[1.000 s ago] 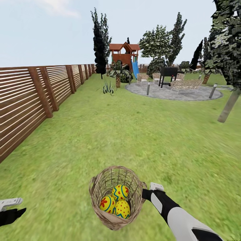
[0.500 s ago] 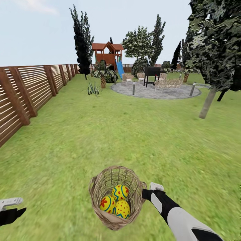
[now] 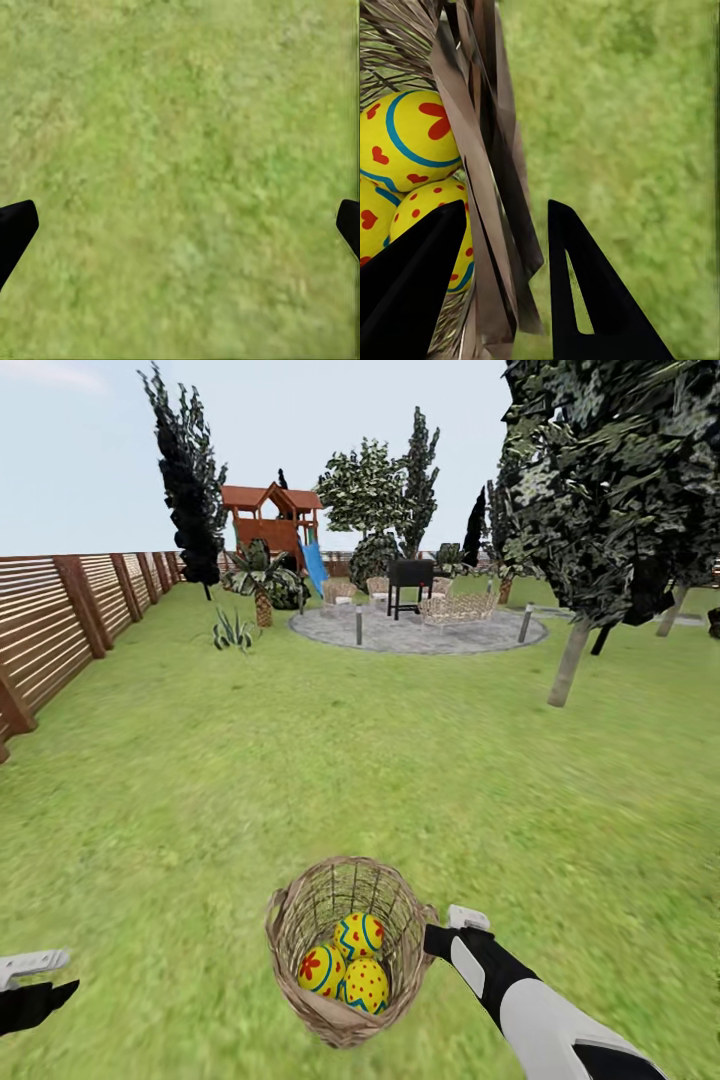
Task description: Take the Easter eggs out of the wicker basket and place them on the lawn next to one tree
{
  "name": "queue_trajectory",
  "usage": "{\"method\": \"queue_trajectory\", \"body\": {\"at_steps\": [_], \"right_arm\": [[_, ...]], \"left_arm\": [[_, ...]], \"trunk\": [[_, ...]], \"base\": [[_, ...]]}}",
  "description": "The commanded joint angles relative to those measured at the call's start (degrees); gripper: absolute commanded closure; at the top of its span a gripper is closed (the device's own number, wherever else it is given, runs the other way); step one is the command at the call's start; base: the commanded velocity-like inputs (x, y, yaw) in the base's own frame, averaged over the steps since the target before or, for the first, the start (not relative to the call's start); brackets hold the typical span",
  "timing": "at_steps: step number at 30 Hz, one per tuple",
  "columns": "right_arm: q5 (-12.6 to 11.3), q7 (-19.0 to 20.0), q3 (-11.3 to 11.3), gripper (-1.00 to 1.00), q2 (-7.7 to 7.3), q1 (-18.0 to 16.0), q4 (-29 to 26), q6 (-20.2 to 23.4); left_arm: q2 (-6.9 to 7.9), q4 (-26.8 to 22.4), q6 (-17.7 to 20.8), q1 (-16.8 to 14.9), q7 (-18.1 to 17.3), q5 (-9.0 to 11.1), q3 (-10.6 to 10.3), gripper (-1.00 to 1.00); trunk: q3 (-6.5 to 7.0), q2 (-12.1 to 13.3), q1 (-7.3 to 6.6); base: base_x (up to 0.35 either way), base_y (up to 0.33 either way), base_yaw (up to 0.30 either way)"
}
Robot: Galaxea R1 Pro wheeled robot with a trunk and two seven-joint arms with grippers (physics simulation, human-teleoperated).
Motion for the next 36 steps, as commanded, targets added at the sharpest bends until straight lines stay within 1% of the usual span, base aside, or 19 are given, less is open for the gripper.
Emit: {"method": "queue_trajectory", "body": {"at_steps": [1, 8, 17, 36], "right_arm": [[-0.83, -0.24, -0.23, 1.00, 0.04, -0.03, -0.14, 0.24], [-0.83, -0.24, -0.23, 1.00, 0.04, -0.05, -0.14, 0.24], [-0.83, -0.24, -0.23, 1.00, 0.04, 0.01, -0.14, 0.24], [-0.83, -0.24, -0.23, 1.00, 0.04, 0.01, -0.14, 0.24]], "left_arm": [[0.00, -0.05, 0.37, -0.02, -0.18, 0.20, 0.11, -1.00], [0.00, -0.12, 0.36, -0.04, -0.14, 0.20, 0.04, -1.00], [0.00, -0.06, -0.72, -0.04, -0.18, 0.20, 0.03, -1.00], [0.00, -0.05, -0.77, -0.03, -0.09, 0.20, -0.01, -1.00]], "trunk": [[-0.09, -0.08, 0.05], [-0.09, -0.08, 0.05], [-0.09, -0.08, 0.05], [-0.09, -0.08, 0.05]], "base": [[0.340, 0.000, -0.242], [0.341, 0.000, -0.236], [0.341, 0.000, -0.215], [0.341, 0.000, -0.177]]}}
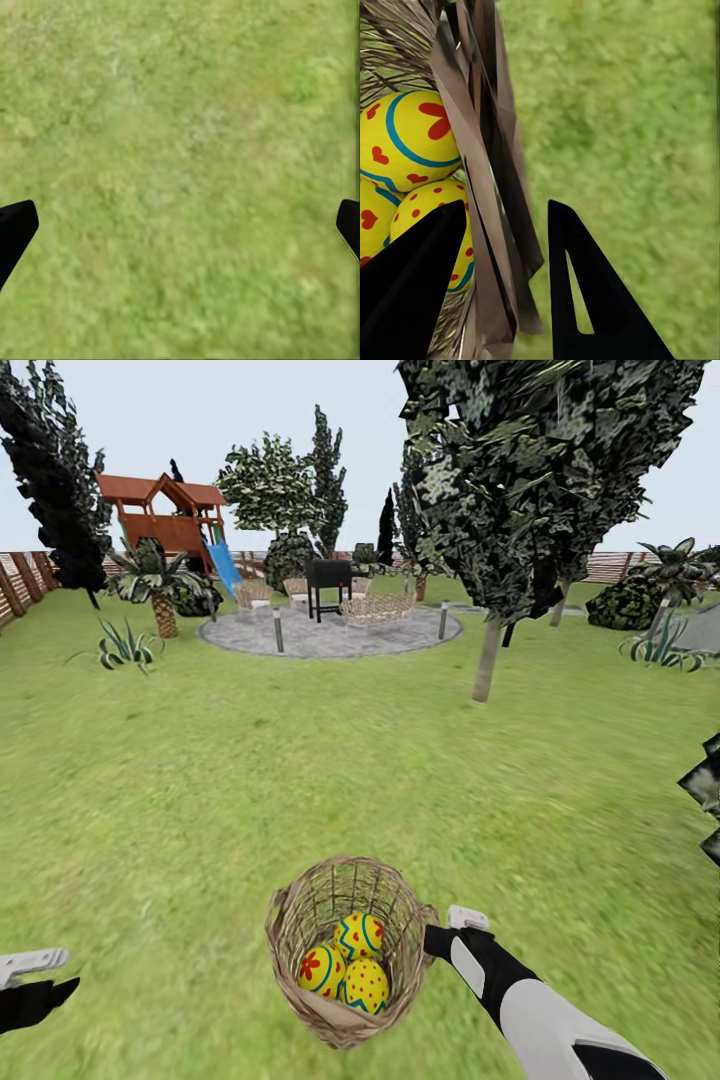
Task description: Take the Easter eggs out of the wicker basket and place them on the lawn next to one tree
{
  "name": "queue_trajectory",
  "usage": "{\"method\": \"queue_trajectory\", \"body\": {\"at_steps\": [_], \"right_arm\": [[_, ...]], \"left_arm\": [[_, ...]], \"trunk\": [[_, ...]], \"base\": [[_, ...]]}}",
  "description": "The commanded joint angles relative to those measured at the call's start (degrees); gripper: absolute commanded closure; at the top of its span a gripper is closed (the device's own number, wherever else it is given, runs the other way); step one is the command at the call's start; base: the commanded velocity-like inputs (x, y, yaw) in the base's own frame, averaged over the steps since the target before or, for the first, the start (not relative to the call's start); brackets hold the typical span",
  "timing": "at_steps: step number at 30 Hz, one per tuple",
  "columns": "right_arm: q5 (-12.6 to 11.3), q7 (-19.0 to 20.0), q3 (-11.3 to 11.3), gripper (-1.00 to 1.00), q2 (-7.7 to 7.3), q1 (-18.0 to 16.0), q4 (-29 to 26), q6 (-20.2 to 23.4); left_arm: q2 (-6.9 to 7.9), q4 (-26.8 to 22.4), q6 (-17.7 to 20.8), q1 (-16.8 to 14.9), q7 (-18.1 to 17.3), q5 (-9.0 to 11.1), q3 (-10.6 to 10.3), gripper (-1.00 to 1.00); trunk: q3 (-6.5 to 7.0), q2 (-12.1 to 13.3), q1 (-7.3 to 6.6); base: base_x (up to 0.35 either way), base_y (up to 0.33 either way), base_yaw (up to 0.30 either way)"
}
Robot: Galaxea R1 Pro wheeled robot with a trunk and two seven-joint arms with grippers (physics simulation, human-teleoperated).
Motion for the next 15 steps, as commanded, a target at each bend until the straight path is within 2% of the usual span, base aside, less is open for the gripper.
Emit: {"method": "queue_trajectory", "body": {"at_steps": [1, 15], "right_arm": [[-0.84, -0.23, -0.25, 1.00, 0.04, -0.05, -0.16, 0.25], [-0.84, -0.23, -0.25, 1.00, 0.04, -0.03, -0.16, 0.25]], "left_arm": [[0.00, -0.05, 0.38, -0.04, -0.19, 0.22, 0.12, -1.00], [0.00, -0.05, 0.38, -0.02, -0.18, 0.22, 0.07, -1.00]], "trunk": [[-0.09, -0.08, 0.05], [-0.09, -0.08, 0.05]], "base": [[0.341, 0.000, -0.130], [0.341, 0.000, -0.115]]}}
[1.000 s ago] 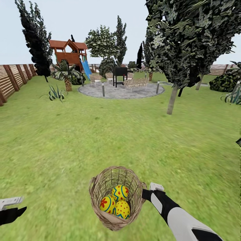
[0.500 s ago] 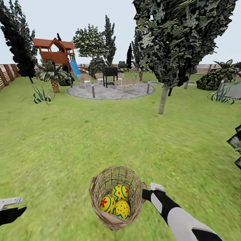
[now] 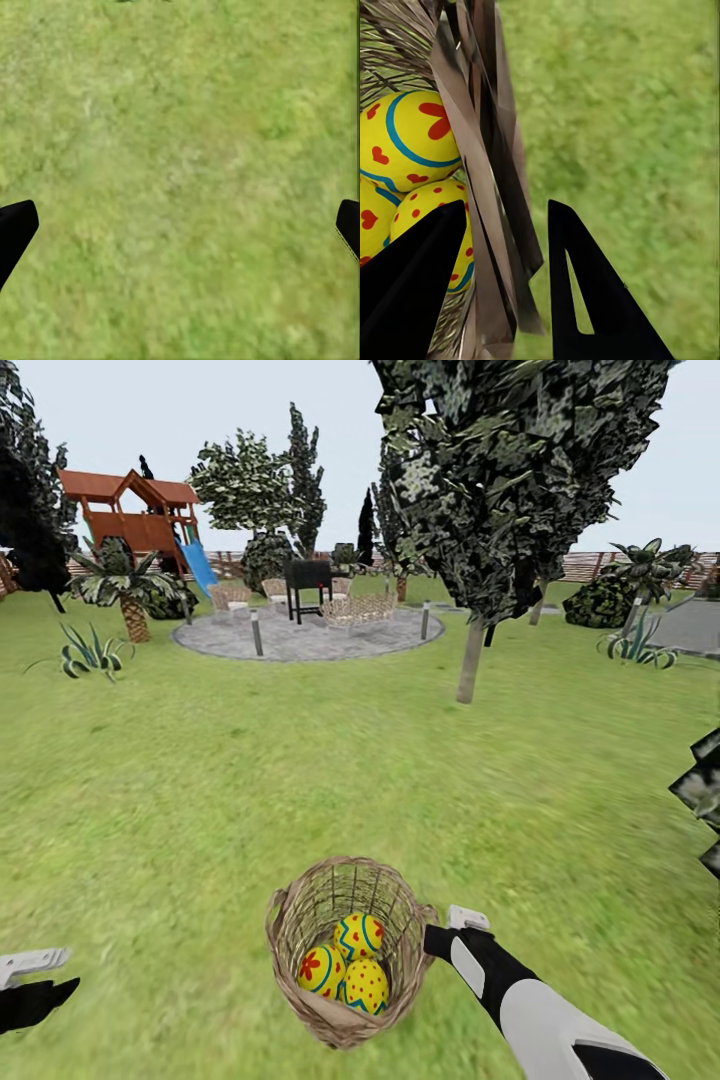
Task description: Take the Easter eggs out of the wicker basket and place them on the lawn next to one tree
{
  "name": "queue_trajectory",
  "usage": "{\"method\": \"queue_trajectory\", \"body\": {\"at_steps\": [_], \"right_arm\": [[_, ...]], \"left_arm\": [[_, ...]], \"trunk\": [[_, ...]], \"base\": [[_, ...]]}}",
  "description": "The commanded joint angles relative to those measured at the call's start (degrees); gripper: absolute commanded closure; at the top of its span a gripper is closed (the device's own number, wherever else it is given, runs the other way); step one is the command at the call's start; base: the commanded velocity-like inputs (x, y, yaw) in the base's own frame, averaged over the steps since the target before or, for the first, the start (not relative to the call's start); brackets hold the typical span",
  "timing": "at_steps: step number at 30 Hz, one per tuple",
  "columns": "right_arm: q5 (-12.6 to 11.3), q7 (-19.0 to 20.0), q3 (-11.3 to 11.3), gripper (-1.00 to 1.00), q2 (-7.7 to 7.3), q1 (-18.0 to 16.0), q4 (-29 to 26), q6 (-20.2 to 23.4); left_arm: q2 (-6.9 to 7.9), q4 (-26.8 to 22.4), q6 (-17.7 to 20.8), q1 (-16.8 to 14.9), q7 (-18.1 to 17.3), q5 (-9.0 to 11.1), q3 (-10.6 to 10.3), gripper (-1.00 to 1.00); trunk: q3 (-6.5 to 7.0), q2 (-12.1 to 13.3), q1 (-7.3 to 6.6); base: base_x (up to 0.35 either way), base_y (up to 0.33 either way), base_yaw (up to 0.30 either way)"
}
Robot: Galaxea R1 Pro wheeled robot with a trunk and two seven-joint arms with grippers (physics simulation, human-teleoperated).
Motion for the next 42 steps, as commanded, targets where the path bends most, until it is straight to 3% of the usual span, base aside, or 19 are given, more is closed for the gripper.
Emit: {"method": "queue_trajectory", "body": {"at_steps": [1, 31, 35, 39, 42], "right_arm": [[-0.83, -0.24, -0.22, 1.00, 0.04, -0.03, -0.15, 0.25], [-0.79, -0.24, -0.13, 1.00, 0.13, -0.02, -0.15, 0.24], [-0.81, -0.24, -0.20, 1.00, 0.07, -0.02, -0.15, 0.24], [-0.75, -0.24, -0.26, 1.00, 0.00, -0.02, -0.15, 0.20], [-0.74, -0.24, -0.25, 1.00, 0.00, -0.02, -0.16, 0.21]], "left_arm": [[0.00, -0.05, 0.38, -0.05, -0.17, 0.22, 0.11, -1.00], [-0.58, -0.59, 0.55, -0.06, -0.37, 0.22, -0.01, -1.00], [-0.61, -3.53, 1.85, 0.04, -0.33, 0.22, 0.09, -1.00], [-0.62, -10.75, 4.52, 0.31, -0.38, 0.60, 0.23, -1.00], [-0.62, -14.08, 8.20, 0.36, -1.02, 0.76, 0.30, -1.00]], "trunk": [[-0.09, -0.08, 0.05], [-0.09, -0.08, 0.05], [-0.09, -0.08, 0.05], [-0.09, -0.08, 0.05], [-0.09, -0.08, 0.05]], "base": [[0.341, 0.000, -0.113], [0.341, 0.000, -0.051], [0.341, 0.000, 0.000], [0.341, 0.000, 0.000], [0.341, 0.000, 0.000]]}}
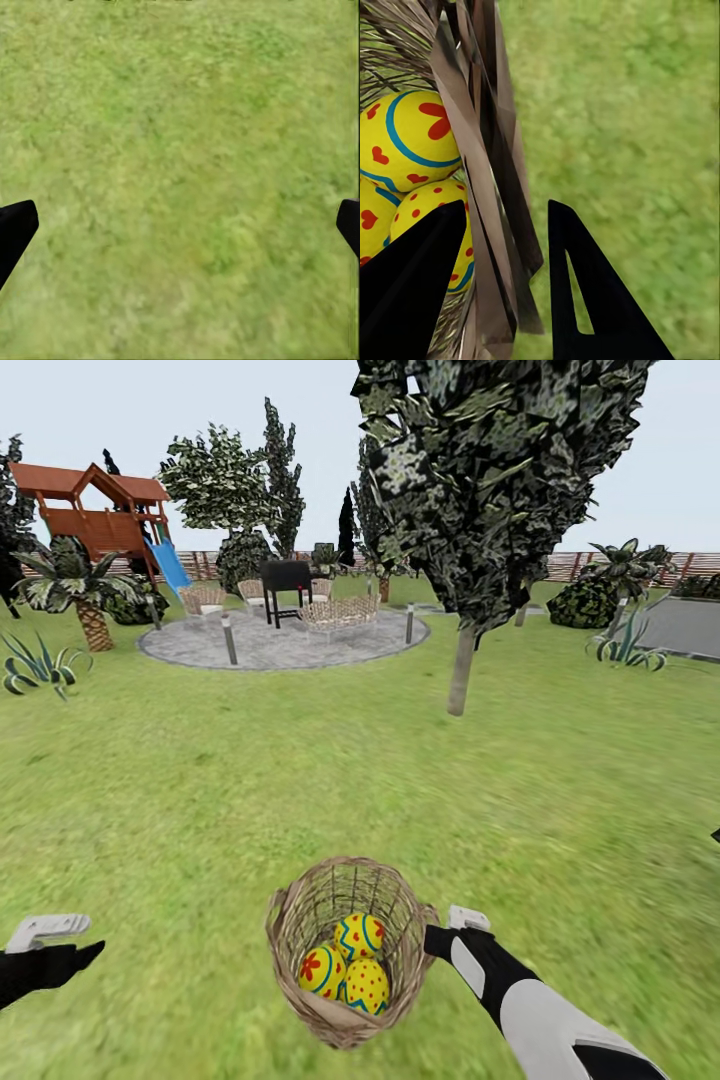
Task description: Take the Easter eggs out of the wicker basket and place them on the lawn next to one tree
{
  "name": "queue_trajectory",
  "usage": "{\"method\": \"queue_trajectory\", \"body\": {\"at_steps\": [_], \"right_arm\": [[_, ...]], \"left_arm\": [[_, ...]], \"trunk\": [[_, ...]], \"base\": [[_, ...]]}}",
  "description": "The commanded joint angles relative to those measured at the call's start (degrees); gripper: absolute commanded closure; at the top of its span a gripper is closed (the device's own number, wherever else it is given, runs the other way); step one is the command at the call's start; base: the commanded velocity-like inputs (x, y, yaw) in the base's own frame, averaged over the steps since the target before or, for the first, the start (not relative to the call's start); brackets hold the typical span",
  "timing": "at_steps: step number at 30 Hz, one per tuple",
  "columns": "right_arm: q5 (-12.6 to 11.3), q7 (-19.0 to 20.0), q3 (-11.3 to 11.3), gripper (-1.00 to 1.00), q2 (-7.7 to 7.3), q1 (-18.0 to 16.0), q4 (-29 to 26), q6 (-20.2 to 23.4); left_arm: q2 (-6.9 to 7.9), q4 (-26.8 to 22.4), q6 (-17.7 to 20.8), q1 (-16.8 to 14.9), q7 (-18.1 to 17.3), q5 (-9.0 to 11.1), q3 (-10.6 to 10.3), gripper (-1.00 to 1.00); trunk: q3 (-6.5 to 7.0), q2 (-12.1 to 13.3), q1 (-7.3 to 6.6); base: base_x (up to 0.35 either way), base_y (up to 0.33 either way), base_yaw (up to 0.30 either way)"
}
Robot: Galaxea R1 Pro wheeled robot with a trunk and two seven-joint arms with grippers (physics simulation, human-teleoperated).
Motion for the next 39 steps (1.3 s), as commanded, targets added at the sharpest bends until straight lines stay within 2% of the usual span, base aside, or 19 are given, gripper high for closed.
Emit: {"method": "queue_trajectory", "body": {"at_steps": [1, 5, 8, 12, 17, 20, 25, 39], "right_arm": [[-0.89, -0.23, -0.21, 1.00, 0.05, -0.03, -0.16, 0.27], [-0.89, -0.23, -0.10, 1.00, 0.07, -0.03, -0.19, 0.28], [-0.89, -0.23, -0.25, 1.00, -0.16, -0.03, -0.23, 0.28], [-0.89, -0.23, -0.27, 1.00, -0.29, -0.03, -0.24, 0.28], [-0.89, -0.23, -0.24, 1.00, -0.14, -0.03, -0.24, 0.22], [-0.89, -0.23, -0.18, 1.00, -0.06, -0.03, -0.24, 0.23], [-0.89, -0.23, -0.20, 1.00, -0.11, 0.04, -0.22, 0.22], [-0.89, -0.23, -0.14, 1.00, -0.16, 0.83, -0.32, 0.20]], "left_arm": [[0.03, -0.87, 1.44, -0.04, -1.22, 0.05, 0.13, -1.00], [0.15, -3.27, 9.10, -0.26, -5.32, -0.16, 0.26, -1.00], [0.14, -3.57, 10.22, -0.37, -5.91, -0.37, 2.03, -1.00], [0.03, -2.94, 9.32, -0.19, -6.15, -0.61, 4.33, -1.00], [0.08, -1.59, 8.83, -0.07, -6.16, -0.64, 4.79, -1.00], [0.09, 1.67, 5.20, -0.07, -6.32, -0.57, 4.92, -1.00], [0.09, 5.92, 1.49, -0.18, -6.34, -0.67, 4.89, -1.00], [0.00, 6.87, -0.20, -0.08, -6.12, -0.59, 4.76, -1.00]], "trunk": [[-0.09, -0.08, 0.05], [-0.09, -0.08, 0.05], [-0.09, -0.08, 0.05], [-0.09, -0.08, 0.05], [-0.09, -0.08, 0.05], [-0.09, -0.08, 0.05], [-0.09, -0.08, 0.05], [-0.09, -0.08, 0.05]], "base": [[0.341, 0.000, 0.000], [0.336, 0.000, 0.000], [0.340, 0.000, 0.000], [0.342, 0.000, 0.000], [0.342, 0.000, 0.000], [0.343, 0.000, 0.000], [0.344, 0.000, 0.057], [0.344, 0.000, 0.043]]}}
